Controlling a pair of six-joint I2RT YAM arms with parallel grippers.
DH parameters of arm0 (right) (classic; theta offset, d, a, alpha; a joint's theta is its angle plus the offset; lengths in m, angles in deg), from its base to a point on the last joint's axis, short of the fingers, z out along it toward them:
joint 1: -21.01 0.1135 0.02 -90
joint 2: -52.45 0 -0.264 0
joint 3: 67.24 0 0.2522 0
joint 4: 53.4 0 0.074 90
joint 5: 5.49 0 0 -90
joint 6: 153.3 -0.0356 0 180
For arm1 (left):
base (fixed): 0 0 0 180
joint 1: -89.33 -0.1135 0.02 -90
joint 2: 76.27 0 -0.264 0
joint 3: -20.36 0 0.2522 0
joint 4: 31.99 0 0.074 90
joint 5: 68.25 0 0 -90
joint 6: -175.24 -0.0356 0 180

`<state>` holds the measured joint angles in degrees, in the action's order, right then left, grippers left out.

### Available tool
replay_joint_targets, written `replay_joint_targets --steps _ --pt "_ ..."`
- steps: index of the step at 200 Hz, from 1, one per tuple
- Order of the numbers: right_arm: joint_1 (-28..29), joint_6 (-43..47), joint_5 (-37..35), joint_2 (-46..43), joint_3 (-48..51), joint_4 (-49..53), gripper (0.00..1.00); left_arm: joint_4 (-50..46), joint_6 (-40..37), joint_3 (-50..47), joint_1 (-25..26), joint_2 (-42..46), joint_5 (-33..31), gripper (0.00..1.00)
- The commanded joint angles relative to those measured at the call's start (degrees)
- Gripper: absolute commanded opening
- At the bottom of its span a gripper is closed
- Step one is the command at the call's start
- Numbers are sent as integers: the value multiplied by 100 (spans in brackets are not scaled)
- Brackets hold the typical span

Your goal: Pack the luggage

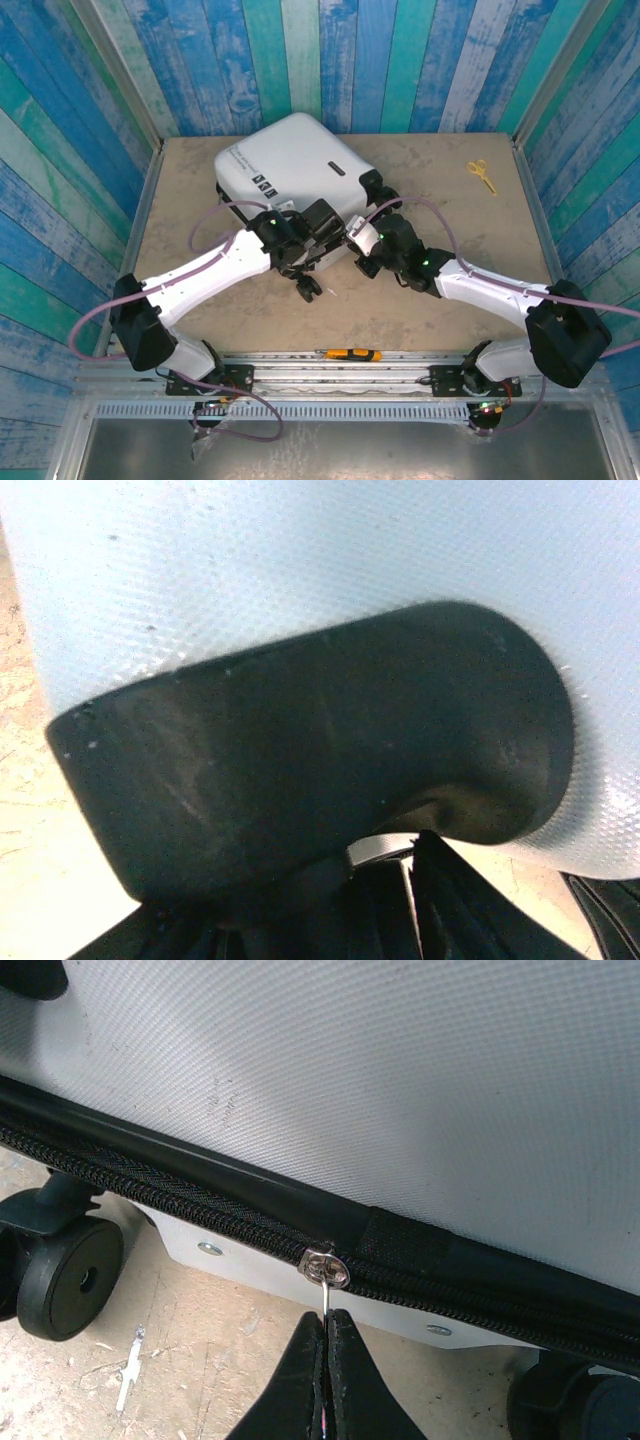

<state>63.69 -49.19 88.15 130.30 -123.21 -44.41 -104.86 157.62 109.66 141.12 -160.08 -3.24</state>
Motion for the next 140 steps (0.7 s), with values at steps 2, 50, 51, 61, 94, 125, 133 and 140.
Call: replay_joint_targets --steps 2,50,51,61,94,125,133,140 --pt "19 66 85 -166 66 29 1 482 -318 -186 -19 123 -102 39" --pt "17 74 -44 -130 55 21 1 429 -456 -29 -14 150 -164 8" --pt "19 79 -50 -134 55 21 1 428 -463 -26 -17 143 -164 8" --pt "21 108 -80 -146 67 27 1 406 -486 -30 -16 150 -180 3" --pt "20 248 -152 -250 156 -5 0 185 -497 -102 -20 295 -364 0" --pt "57 414 -381 -348 283 -54 1 -175 -480 -244 -58 561 -713 0" --pt "63 457 -447 -381 325 -82 1 -251 -479 -313 -108 670 -756 0" --pt "81 498 -505 -417 353 -102 1 -289 -495 -388 -162 774 -789 0"
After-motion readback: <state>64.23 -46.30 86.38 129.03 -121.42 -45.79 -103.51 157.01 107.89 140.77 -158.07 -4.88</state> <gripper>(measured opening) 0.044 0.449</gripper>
